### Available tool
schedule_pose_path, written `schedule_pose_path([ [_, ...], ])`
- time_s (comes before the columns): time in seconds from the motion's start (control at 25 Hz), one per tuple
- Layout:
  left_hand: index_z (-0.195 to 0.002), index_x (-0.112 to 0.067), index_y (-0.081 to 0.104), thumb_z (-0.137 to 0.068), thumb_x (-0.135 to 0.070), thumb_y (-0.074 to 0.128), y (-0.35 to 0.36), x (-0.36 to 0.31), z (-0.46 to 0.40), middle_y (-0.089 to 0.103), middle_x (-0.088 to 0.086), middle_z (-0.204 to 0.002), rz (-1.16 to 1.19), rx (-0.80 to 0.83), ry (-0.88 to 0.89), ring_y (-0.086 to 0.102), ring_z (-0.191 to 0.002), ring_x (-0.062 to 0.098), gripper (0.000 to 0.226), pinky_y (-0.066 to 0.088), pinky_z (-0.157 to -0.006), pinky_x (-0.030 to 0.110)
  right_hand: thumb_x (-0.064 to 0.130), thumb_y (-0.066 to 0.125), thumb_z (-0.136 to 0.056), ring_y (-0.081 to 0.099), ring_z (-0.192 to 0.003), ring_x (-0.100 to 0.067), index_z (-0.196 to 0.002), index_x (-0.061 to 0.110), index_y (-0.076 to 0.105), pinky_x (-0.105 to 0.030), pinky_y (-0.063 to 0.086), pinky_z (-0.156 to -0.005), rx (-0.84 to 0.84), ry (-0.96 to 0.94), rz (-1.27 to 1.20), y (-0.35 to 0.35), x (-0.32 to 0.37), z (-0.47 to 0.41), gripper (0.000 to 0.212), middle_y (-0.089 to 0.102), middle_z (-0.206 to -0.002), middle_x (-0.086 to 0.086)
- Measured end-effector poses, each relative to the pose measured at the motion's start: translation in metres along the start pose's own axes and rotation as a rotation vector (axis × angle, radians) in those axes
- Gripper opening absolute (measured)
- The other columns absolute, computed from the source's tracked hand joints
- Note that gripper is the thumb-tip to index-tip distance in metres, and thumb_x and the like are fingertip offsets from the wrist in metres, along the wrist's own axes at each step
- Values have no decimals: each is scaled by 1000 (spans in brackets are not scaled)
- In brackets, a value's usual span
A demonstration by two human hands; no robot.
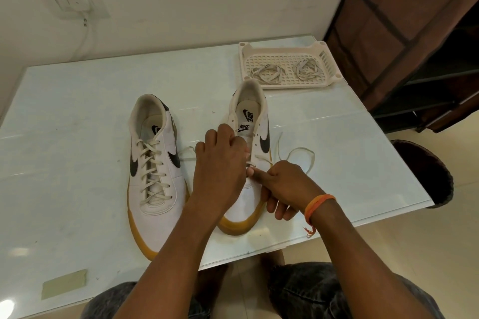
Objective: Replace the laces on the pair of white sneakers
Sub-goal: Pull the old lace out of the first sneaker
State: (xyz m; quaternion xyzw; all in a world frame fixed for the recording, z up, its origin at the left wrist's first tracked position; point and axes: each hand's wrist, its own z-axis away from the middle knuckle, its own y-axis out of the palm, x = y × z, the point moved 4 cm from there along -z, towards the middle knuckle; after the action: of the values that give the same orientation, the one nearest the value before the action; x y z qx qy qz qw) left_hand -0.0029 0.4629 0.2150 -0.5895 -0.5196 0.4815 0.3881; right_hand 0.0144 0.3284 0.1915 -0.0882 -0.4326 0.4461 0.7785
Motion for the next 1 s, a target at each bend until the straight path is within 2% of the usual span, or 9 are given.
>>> schedule_pose_path([
  [0.12, -89, -7, 63, -87, -23, 52, -17, 15, -4, 51, 14, -98, -16, -119, -76, 48, -87, 31, 19, 38, -68, 42, 65, 44, -90, 63, -49, -24, -81, 2, 67, -29, 57, -55, 31, 7, -15, -2, 0, 1, 68, 70, -66, -13],
  [0.24, -91, -6, 63, -89, -20, 55, -34, 58, -2, 50, 18, -108, 105, -176, -425, 47, -99, 37, 16, 39, -78, 46, 65, 46, -90, 62, -47, -24, -81, -1, 67, -29, 56, -53, 57, 11, -37, -2, 0, 1, 70, 70, -66, -16],
  [0.32, -96, -11, 62, -86, -23, 56, -35, 68, 3, 46, 14, -115, 152, -181, -526, 45, -107, 35, 16, 34, -83, 41, 65, 46, -90, 62, -47, -25, -82, -2, 68, -31, 56, -55, 58, 3, -35, -2, 0, 0, 71, 70, -66, -16],
  [0.44, -107, -18, 64, -78, -16, 62, -33, 36, -1, 44, 10, -116, 133, -217, -241, 41, -106, 30, 30, 26, -80, 37, 65, 45, -90, 62, -47, -24, -83, -2, 67, -31, 57, -56, 61, 1, -13, -1, 2, -1, 71, 71, -67, -17],
  [0.52, -98, -22, 69, -76, -17, 61, -21, 9, -3, 47, 7, -115, 9, -118, -19, 38, -103, 28, 24, 22, -75, 37, 66, 43, -90, 63, -47, -24, -84, -1, 67, -31, 58, -56, 44, -5, 3, -1, 2, -2, 72, 71, -67, -15],
  [0.64, -85, -23, 70, -70, -24, 78, 2, 1, 4, 51, 5, -117, -52, 48, -16, 34, -108, 27, 16, 22, -77, 40, 65, 41, -90, 62, -47, -23, -82, 1, 67, -29, 58, -55, 33, -11, 28, 1, 3, -1, 70, 71, -66, -13],
  [0.72, -81, -26, 71, -69, -19, 81, 4, 8, 4, 50, 2, -114, 42, -1, -56, 33, -109, 25, 17, 23, -79, 41, 65, 42, -90, 62, -46, -22, -82, 1, 67, -29, 58, -55, 32, -13, 35, 0, 3, 0, 69, 70, -66, -13],
  [0.84, -80, -34, 71, -83, -24, 71, -12, 23, -5, 40, -7, -111, 329, -129, -251, 31, -110, 18, 10, 33, -85, 45, 66, 45, -89, 62, -44, -21, -82, -1, 68, -29, 57, -55, 38, -17, 16, -3, 2, -1, 71, 70, -64, -14],
  [1.0, -85, -29, 64, -90, -30, 61, -36, 66, -3, 38, -6, -116, 555, -289, -743, 36, -121, 24, 6, 28, -94, 39, 65, 47, -90, 60, -42, -20, -80, -1, 69, -25, 53, -50, 48, -18, -6, -3, 1, -1, 70, 70, -63, -14],
])
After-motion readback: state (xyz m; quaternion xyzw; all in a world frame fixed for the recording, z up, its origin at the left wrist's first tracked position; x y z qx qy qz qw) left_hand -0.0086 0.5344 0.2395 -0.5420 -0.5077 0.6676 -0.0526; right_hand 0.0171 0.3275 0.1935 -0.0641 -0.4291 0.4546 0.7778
